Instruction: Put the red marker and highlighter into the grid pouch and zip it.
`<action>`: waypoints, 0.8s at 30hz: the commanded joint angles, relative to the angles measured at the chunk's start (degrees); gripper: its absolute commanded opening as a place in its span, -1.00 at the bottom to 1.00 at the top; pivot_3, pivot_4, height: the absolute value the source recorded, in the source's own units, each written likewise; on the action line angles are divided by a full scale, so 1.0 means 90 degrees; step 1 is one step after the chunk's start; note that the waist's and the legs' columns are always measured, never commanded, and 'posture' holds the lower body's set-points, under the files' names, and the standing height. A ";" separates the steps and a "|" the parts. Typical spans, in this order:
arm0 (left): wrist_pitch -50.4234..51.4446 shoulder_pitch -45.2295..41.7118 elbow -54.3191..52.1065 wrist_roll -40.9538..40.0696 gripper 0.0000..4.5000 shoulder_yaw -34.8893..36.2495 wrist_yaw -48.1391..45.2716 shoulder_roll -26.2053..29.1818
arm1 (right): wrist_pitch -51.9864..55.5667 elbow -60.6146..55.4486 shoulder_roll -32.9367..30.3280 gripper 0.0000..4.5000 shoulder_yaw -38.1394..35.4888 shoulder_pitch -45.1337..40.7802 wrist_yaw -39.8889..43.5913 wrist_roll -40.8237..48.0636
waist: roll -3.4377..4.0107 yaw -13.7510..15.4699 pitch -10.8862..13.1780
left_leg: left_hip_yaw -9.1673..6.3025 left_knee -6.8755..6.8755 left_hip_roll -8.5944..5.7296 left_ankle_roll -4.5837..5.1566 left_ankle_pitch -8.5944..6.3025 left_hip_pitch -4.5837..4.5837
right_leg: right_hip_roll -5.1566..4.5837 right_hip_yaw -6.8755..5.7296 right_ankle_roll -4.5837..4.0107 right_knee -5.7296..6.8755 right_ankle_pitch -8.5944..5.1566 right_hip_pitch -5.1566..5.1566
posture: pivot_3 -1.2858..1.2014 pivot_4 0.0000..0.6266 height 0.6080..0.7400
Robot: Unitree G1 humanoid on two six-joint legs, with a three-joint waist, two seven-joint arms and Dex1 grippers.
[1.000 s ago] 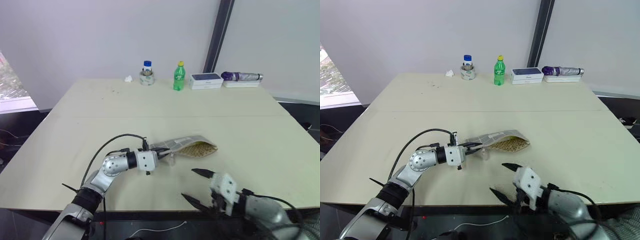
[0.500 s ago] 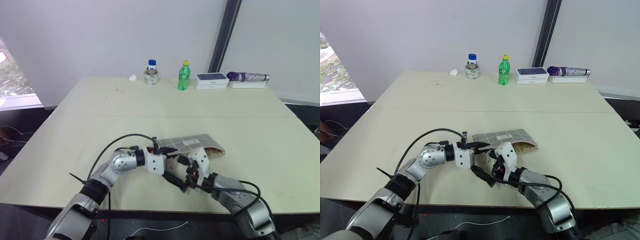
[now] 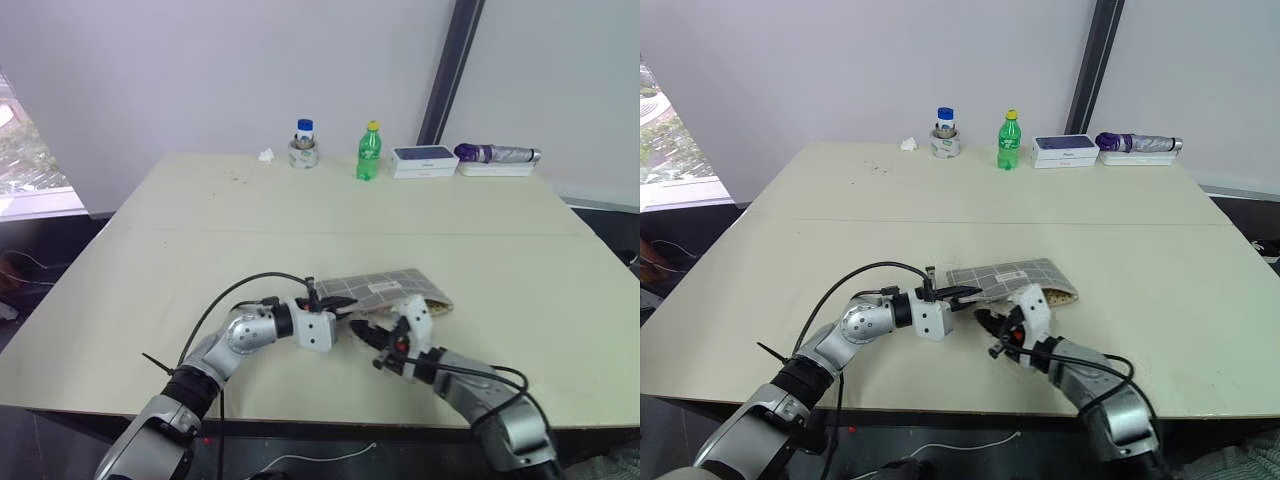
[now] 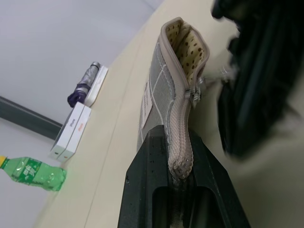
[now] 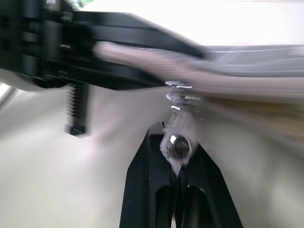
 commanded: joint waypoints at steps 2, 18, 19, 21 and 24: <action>-0.0067 0.0012 -0.0149 -0.0203 -1.00 0.0245 0.0066 0.0282 | -0.0472 0.0171 -0.0826 -0.98 -0.0754 0.0348 0.0472 -0.0176 | 0.0000 -0.0006 0.0000 | 0.0000 -0.0003 0.0001 0.0000 0.0000 0.0001 | 0.0001 0.0001 0.0000 0.0000 0.0000 -0.0001 | 0.03 -0.52 1.00; 0.1230 0.0597 -0.0185 -0.2523 0.22 0.0994 -0.1640 0.1154 | -0.1838 0.1439 -0.1875 0.14 -0.1624 0.0603 0.1266 -0.0458 | 0.0001 -0.0048 0.0000 | 0.0005 -0.0007 0.0007 0.0000 0.0000 0.0007 | 0.0002 0.0006 -0.0001 -0.0003 0.0000 0.0001 | 0.03 -0.52 1.00; 0.1397 0.0766 -0.0356 -0.2730 0.42 0.1105 -0.1809 0.1261 | -0.1886 0.1436 -0.1921 0.33 -0.1707 0.0702 0.1347 -0.0429 | 0.0001 -0.0048 0.0000 | 0.0005 -0.0004 0.0006 0.0000 0.0000 0.0006 | 0.0001 0.0006 -0.0001 -0.0003 0.0000 0.0003 | 0.03 -0.52 1.00; 0.1813 0.1193 -0.0694 -0.3193 0.93 0.1366 -0.2124 0.1481 | -0.2113 0.1505 -0.2027 0.83 -0.1909 0.0903 0.1567 -0.0380 | 0.0002 -0.0044 0.0000 | 0.0005 -0.0003 0.0004 0.0001 -0.0001 0.0006 | -0.0006 0.0006 0.0000 -0.0005 0.0000 0.0005 | 0.03 -0.52 1.00; 0.2959 0.1855 -0.1418 -0.3964 1.00 0.1831 -0.2314 0.1747 | -0.1924 0.1301 -0.2134 0.97 -0.2323 0.1217 0.1860 0.0044 | 0.0003 -0.0054 0.0001 | 0.0006 -0.0005 0.0005 0.0002 -0.0001 0.0008 | -0.0009 0.0007 -0.0001 -0.0006 0.0000 0.0007 | 0.03 -0.52 1.00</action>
